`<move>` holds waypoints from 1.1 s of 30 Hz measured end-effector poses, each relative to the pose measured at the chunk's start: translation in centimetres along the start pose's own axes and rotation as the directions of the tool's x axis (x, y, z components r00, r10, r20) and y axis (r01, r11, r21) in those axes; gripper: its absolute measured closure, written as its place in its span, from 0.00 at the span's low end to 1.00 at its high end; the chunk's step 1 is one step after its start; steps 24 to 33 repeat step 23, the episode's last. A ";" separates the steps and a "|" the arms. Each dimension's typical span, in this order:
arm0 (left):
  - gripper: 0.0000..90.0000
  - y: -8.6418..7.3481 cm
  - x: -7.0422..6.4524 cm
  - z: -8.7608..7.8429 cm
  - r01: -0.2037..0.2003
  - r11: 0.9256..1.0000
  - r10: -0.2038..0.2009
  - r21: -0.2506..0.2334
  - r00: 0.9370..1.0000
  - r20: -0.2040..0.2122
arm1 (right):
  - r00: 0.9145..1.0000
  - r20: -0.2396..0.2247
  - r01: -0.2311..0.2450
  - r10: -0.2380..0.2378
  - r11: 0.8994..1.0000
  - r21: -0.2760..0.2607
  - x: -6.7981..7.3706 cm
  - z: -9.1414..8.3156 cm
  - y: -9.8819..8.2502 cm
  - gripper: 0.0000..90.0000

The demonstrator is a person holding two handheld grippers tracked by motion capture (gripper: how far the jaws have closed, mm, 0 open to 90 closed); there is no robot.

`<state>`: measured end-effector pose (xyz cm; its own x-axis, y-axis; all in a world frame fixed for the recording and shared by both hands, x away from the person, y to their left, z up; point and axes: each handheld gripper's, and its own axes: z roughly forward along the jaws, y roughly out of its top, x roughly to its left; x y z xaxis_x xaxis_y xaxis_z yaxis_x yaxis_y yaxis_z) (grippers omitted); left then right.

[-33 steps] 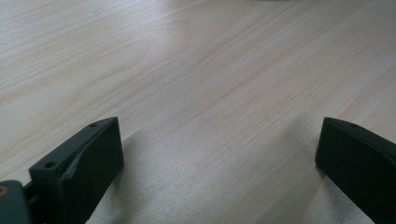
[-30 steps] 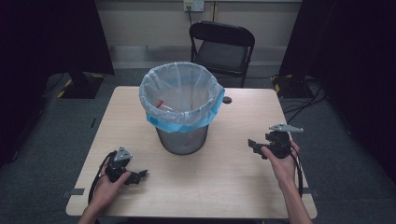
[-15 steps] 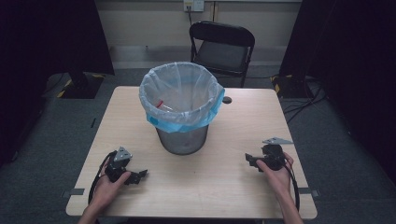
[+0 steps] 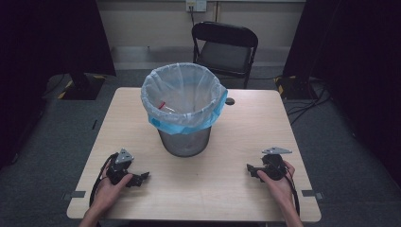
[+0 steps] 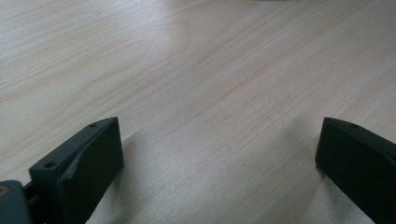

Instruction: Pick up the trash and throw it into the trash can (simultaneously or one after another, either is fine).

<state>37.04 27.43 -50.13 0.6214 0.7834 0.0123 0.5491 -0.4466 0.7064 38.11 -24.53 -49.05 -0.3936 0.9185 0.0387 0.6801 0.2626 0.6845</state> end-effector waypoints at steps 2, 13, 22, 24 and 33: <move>0.00 0.0 0.0 0.0 -0.001 1.000 0.001 0.000 1.000 0.000 | 1.000 0.004 0.007 -0.007 1.000 0.000 0.2 -0.1 -0.1 0.20; 0.00 0.0 0.0 0.0 0.000 1.000 0.000 0.000 1.000 0.000 | 0.999 0.040 0.030 -0.028 0.998 -0.062 0.8 -0.3 -1.4 0.19; 0.00 0.0 0.0 0.0 -0.001 1.000 0.001 0.000 1.000 0.000 | 0.999 0.047 0.025 -0.022 0.997 -0.079 1.0 -0.4 -1.8 0.19; 0.00 0.0 0.0 0.0 -0.001 1.000 0.001 0.000 1.000 0.000 | 0.999 0.047 0.025 -0.022 0.997 -0.079 1.0 -0.4 -1.8 0.19; 0.00 0.0 0.0 0.0 -0.001 1.000 0.001 0.000 1.000 0.000 | 0.999 0.047 0.025 -0.022 0.997 -0.079 1.0 -0.4 -1.8 0.19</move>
